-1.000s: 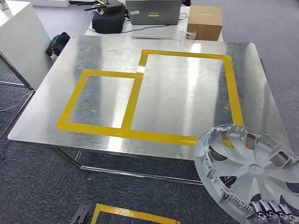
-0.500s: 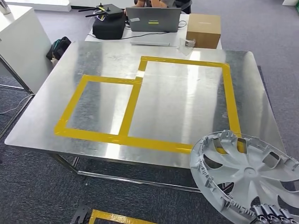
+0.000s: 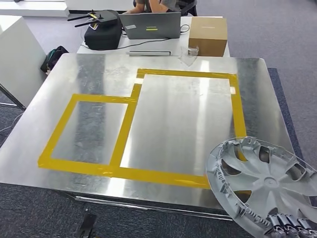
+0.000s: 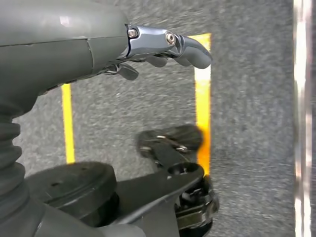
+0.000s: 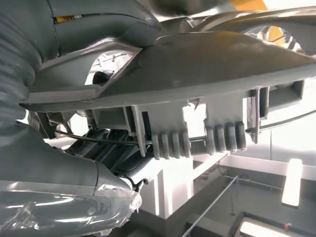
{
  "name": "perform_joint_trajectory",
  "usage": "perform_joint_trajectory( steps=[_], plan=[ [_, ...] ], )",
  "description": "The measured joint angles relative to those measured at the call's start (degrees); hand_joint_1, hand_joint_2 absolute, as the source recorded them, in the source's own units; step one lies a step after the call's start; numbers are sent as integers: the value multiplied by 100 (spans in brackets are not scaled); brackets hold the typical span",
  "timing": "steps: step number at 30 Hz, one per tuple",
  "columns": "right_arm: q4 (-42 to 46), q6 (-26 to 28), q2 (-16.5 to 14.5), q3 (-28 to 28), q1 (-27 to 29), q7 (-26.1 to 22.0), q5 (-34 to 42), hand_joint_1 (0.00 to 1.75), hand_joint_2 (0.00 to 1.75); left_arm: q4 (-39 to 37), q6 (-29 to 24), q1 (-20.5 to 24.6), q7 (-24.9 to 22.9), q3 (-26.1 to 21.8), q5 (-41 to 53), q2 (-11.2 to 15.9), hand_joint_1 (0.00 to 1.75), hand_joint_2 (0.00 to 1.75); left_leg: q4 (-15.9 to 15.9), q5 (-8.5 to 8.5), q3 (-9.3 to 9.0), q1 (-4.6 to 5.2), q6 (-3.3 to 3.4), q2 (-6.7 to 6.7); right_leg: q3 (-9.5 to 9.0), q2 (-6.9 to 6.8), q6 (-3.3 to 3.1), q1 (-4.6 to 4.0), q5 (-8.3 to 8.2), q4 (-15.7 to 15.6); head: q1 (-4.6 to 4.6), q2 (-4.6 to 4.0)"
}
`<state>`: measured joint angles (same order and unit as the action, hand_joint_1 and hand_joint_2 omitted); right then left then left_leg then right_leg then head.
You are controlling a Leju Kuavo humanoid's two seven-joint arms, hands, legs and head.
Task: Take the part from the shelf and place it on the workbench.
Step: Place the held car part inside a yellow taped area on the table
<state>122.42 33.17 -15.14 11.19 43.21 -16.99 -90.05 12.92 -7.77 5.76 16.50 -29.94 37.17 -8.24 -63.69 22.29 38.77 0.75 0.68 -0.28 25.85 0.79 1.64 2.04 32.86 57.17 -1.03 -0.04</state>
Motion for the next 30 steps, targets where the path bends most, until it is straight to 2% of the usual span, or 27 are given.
perform_joint_trajectory(
  steps=[1,2,4,6,7,8,10,11,12,13,14,15,16,17,19,21,24,27,30],
  plan=[
    [-5,-1,-9,2,1,-1,0,175,175,0,-3,-12,-5,-9,-4,14,0,175,323,-202,-64,51,72,4,-92,10,25,-7,35,-80,5,0],
    [-11,-2,-16,5,2,-1,0,175,175,0,-7,-22,-13,-19,-8,24,0,175,520,-257,-121,82,114,11,-168,19,53,-14,60,-148,11,0],
    [-17,-9,-23,9,1,11,0,175,175,1,-23,-13,-30,-32,-14,32,0,175,667,-109,-226,75,122,16,-292,15,120,-29,98,-262,28,0],
    [-16,-55,-24,10,-20,110,1,175,175,4,-45,15,-40,-39,-14,26,0,175,775,31,-352,33,83,1,-355,-25,146,-56,226,-232,10,-1],
    [-20,-105,-15,2,-40,215,2,175,175,5,-52,27,-45,-44,-9,17,0,175,831,84,-434,16,71,-9,-286,-38,127,-82,345,-31,-8,-1],
    [-30,-179,8,-17,-68,381,13,175,175,7,-52,30,-55,-48,7,7,0,175,864,128,-509,8,64,-16,-86,-42,89,-114,490,333,-23,-1],
    [-83,-367,173,-94,-136,870,112,175,175,7,-30,28,-74,-52,55,-9,0,175,884,234,-643,17,79,-23,531,-36,35,-185,692,1262,-36,0],
    [-123,-453,302,-142,-175,1141,198,175,175,7,-13,26,-81,-53,80,-12,0,175,884,296,-716,23,85,-24,817,-32,37,-209,640,1565,-35,0],
    [-167,-517,446,-189,-213,1369,285,175,175,7,2,26,-85,-53,96,-13,0,175,884,361,-801,27,89,-31,1010,-30,55,-220,448,1639,-38,0],
    [-207,-558,575,-226,-247,1523,357,175,175,7,12,29,-85,-53,107,-12,0,175,884,428,-900,28,88,-40,1091,-31,84,-216,131,1472,-37,0],
    [-241,-579,680,-255,-275,1607,398,175,175,7,18,34,-85,-53,110,-10,0,175,883,500,-1006,26,82,-51,1087,-34,122,-197,-250,1127,-42,0],
    [-279,-593,768,-284,-298,1646,419,175,175,7,20,39,-85,-55,112,-5,0,175,879,569,-1089,35,66,-64,1040,-37,161,-183,-539,813,-43,-1],
    [-305,-602,833,-311,-312,1658,427,175,175,7,21,47,-85,-56,114,0,0,175,861,630,-1139,45,48,-79,949,-36,175,-163,-704,522,-48,-1],
    [-328,-611,888,-343,-324,1668,434,175,175,7,22,58,-85,-58,116,4,0,175,842,674,-1154,57,41,-89,886,-24,161,-149,-762,347,-43,-2],
    [-350,-653,980,-401,-340,1729,527,175,175,7,27,81,-84,-60,136,9,0,175,810,687,-1121,74,74,-101,803,7,108,-140,-697,222,-30,-2],
    [-376,-782,1130,-448,-392,1872,816,175,175,7,45,101,-83,-58,171,9,0,175,820,663,-1114,76,118,-97,809,34,88,-144,-684,201,-19,-2],
    [-512,-1127,1468,-472,-596,2037,1550,175,175,7,113,158,-83,-52,227,5,0,175,873,679,-1150,71,128,-86,801,65,50,-158,-654,193,-18,-2],
    [-779,-1573,1823,-433,-884,2020,2226,175,175,7,180,212,-79,-34,286,-2,0,175,913,711,-1179,59,95,-76,785,76,22,-176,-636,193,-21,-2],
    [-1063,-1862,2107,-452,-1178,1921,2403,175,175,7,238,238,-66,2,359,-8,0,175,917,715,-1196,51,24,-73,762,79,12,-184,-632,193,-24,-2]
  ],
)
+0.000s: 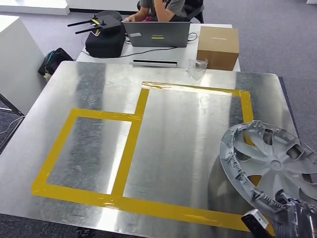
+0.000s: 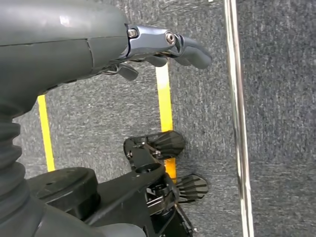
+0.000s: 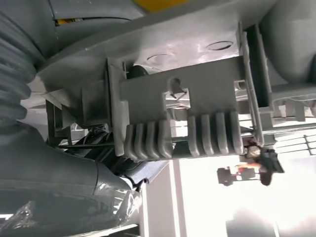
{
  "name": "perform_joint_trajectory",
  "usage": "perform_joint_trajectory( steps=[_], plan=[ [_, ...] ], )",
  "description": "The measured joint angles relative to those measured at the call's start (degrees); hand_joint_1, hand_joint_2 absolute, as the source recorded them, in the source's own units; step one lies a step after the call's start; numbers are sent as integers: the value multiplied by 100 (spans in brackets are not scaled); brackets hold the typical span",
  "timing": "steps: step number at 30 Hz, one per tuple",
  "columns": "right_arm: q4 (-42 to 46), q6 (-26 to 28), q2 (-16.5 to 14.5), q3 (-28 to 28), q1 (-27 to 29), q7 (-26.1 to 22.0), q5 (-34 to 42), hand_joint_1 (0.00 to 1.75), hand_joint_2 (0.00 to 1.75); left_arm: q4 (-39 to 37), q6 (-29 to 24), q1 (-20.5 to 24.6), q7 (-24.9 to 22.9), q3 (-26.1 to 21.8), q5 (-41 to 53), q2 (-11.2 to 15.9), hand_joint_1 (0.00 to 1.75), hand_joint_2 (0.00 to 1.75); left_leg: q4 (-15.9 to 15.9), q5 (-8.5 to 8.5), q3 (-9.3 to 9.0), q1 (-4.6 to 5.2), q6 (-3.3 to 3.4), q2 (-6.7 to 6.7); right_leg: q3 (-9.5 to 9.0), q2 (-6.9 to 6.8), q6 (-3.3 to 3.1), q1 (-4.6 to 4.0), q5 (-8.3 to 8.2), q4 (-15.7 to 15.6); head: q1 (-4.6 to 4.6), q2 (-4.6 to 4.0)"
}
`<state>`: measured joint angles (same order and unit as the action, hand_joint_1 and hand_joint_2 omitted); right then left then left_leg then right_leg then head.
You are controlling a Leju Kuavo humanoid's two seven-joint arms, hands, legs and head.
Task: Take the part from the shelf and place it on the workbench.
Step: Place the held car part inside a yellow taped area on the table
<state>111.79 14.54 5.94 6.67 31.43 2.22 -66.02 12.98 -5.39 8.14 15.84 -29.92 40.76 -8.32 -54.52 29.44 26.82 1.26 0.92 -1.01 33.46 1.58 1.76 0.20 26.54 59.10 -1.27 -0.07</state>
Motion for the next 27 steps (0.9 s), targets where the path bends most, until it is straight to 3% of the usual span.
perform_joint_trajectory(
  steps=[6,12,17,27],
  plan=[
    [-549,-141,555,-688,-532,81,86,175,175,0,116,61,21,111,188,2,0,175,1,-8,-33,-1,-33,5,-53,3,-9,-3,-18,-26,-1,0],
    [-1044,-155,1069,-2072,-1262,92,176,175,175,0,274,161,-19,292,385,-1,0,175,0,-10,-55,-1,-32,23,-83,22,0,-4,-35,-53,-4,0],
    [-1327,-168,1243,-3006,-1752,26,267,175,175,0,317,214,-55,407,462,-2,0,175,0,-11,-67,-1,-29,23,-90,20,2,-4,-37,-61,-3,0],
    [-1863,-269,1362,-4106,-2579,-224,359,175,175,0,305,299,-146,603,579,-32,0,175,0,-7,-79,-1,-24,36,-106,36,5,-5,-40,-75,-2,0]
  ],
)
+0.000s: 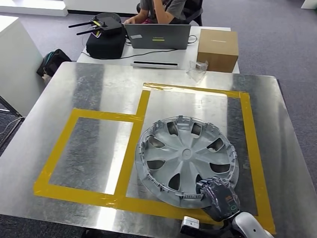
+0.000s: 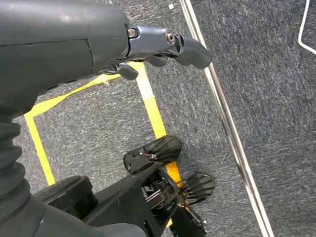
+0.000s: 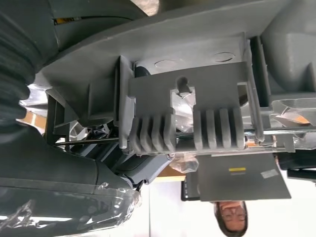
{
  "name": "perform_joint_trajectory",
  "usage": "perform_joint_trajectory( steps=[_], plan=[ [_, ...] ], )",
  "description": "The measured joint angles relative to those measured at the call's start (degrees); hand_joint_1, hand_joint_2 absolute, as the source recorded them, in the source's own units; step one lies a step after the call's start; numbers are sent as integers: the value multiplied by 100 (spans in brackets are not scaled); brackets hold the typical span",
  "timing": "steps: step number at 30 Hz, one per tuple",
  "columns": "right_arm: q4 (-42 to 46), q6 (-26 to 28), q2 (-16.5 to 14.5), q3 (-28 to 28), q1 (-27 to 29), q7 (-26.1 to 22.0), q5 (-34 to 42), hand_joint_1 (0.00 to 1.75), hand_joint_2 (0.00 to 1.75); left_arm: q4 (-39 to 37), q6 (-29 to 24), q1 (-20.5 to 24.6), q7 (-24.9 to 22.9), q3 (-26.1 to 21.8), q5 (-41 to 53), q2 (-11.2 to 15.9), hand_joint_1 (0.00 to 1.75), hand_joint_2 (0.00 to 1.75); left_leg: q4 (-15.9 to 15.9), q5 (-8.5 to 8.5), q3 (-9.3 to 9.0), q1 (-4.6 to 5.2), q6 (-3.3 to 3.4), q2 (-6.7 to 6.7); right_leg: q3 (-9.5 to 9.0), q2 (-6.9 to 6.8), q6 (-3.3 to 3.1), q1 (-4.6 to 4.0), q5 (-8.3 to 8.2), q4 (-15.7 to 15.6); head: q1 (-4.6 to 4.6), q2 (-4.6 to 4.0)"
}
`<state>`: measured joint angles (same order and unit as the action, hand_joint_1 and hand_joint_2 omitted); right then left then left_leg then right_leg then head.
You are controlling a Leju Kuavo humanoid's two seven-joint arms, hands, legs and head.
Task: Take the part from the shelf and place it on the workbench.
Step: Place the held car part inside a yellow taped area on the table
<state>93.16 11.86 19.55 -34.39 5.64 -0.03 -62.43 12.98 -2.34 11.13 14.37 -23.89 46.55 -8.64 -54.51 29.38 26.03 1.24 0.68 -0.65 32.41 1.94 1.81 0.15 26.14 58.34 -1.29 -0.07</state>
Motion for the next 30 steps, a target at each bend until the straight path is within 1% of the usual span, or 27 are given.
perform_joint_trajectory(
  steps=[4,9,15,30],
  plan=[
    [-76,134,62,-41,25,302,195,175,175,0,-51,-8,13,-1,-109,2,0,175,0,0,-8,-1,0,-4,-10,-8,0,-2,0,-3,2,0],
    [-65,394,320,92,298,556,364,175,175,0,-100,-69,73,-20,-207,36,0,175,0,0,-9,-3,2,-29,-30,-37,1,-5,2,-20,1,0],
    [-25,434,423,157,383,594,395,175,175,0,-100,-86,75,-26,-222,53,0,175,0,0,-12,-3,2,-36,-50,-43,2,-6,2,-43,0,0],
    [-6,434,443,202,434,601,399,175,175,0,-100,-89,75,-26,-222,66,0,175,0,4,-13,-2,10,-42,-71,-49,3,-7,1,-73,0,0]
  ],
)
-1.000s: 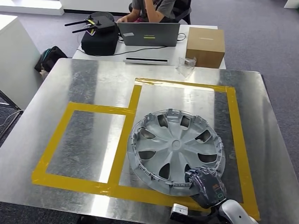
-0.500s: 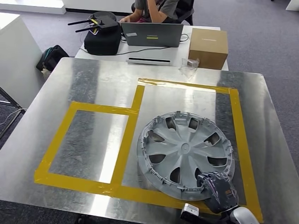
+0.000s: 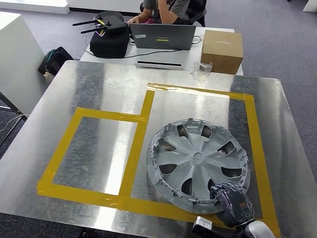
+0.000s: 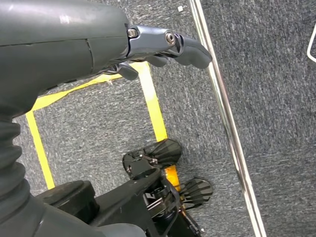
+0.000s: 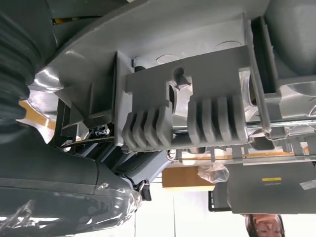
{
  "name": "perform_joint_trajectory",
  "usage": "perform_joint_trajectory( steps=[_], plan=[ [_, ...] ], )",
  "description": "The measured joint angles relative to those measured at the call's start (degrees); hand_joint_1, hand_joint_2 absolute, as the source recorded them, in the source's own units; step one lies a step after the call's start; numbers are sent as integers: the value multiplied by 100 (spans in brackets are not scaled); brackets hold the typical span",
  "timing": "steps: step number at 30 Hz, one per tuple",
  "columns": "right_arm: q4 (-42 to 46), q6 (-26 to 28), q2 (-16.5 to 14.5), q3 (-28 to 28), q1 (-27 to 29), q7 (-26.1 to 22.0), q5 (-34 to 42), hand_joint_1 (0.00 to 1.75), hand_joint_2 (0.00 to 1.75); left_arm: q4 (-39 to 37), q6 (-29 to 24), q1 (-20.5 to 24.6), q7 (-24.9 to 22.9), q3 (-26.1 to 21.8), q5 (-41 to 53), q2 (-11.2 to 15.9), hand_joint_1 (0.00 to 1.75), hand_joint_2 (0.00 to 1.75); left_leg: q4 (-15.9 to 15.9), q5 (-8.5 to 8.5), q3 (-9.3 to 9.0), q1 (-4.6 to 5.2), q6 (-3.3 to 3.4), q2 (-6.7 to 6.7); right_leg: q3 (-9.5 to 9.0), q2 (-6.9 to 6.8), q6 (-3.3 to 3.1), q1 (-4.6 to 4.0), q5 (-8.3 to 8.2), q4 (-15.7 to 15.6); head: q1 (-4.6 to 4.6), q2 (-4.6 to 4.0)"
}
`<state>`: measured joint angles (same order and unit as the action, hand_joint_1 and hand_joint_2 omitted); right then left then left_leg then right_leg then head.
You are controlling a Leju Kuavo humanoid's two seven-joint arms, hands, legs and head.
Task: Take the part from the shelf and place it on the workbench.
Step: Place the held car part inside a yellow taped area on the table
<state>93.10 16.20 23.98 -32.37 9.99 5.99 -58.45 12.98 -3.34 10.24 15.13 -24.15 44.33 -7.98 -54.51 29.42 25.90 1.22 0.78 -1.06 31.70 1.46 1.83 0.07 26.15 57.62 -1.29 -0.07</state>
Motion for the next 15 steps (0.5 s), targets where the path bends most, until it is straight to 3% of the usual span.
perform_joint_trajectory(
  steps=[2,5,6,9,10,14,15],
  plan=[
    [10,0,0,3,1,0,0,175,175,0,0,0,0,0,0,0,0,175,0,0,0,0,0,0,-1,0,0,0,0,-2,0,0],
    [20,0,0,7,9,9,2,44,175,0,7,0,0,0,1,0,0,175,0,0,0,0,1,0,-2,0,0,0,0,-3,0,0],
    [21,0,1,9,15,20,3,0,175,0,24,0,0,0,4,1,0,131,0,0,0,0,1,0,-2,1,0,0,0,-3,0,0],
    [21,9,3,15,42,97,-7,0,175,0,106,-2,34,-1,-8,9,0,0,0,1,0,0,1,1,-3,2,1,0,-1,-4,0,0],
    [21,24,3,19,58,142,-23,0,175,0,116,-4,55,-2,-28,12,0,0,0,1,0,0,2,1,-3,1,1,0,-1,-4,0,0],
    [33,209,-3,88,164,369,-73,0,0,0,40,-28,90,-22,-108,20,0,0,-2,3,1,1,4,0,-6,-1,4,3,-3,-7,0,0],
    [53,284,-14,120,200,405,-60,0,0,0,13,-39,98,-35,-131,22,0,0,-3,4,2,3,6,-1,-6,-1,9,5,-6,-9,0,0]
  ],
)
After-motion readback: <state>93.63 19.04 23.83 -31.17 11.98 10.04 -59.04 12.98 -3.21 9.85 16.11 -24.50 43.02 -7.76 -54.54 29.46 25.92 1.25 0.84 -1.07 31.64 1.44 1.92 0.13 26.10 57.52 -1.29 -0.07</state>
